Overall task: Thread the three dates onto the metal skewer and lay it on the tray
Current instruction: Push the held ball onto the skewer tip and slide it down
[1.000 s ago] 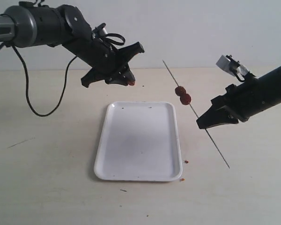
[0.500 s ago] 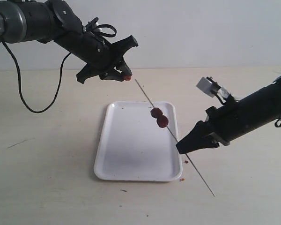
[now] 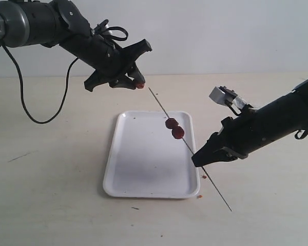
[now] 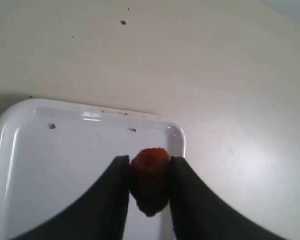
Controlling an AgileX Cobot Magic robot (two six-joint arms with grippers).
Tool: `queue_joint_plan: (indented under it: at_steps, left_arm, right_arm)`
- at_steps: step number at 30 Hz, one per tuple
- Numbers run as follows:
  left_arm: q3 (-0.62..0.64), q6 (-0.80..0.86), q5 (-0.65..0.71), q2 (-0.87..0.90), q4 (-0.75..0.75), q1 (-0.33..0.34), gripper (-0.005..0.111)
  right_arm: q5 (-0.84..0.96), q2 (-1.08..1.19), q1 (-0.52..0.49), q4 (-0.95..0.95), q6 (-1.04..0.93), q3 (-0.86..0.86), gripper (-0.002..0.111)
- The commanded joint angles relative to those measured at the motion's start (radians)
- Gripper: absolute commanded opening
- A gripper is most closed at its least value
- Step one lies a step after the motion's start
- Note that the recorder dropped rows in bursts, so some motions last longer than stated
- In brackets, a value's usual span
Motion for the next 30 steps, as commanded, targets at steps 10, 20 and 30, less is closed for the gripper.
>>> queue_joint_plan:
  at_steps: [10,20,30]
  left_arm:
    - [0.0,0.082,0.02,-0.011,-0.093,-0.005,0.03]
    - [0.0,0.127,0.008,-0.011,-0.093,-0.028,0.03]
    - [0.0,0.137,0.005,-0.007,-0.085,-0.058,0.03]
  right_arm:
    - [-0.001,-0.001,0.0,0.016,0.006,0.004,0.0]
    - [-0.001,-0.001,0.0,0.018,0.006,0.004,0.0]
    - [-0.027,-0.001,0.0,0.031,0.006,0.004,0.0]
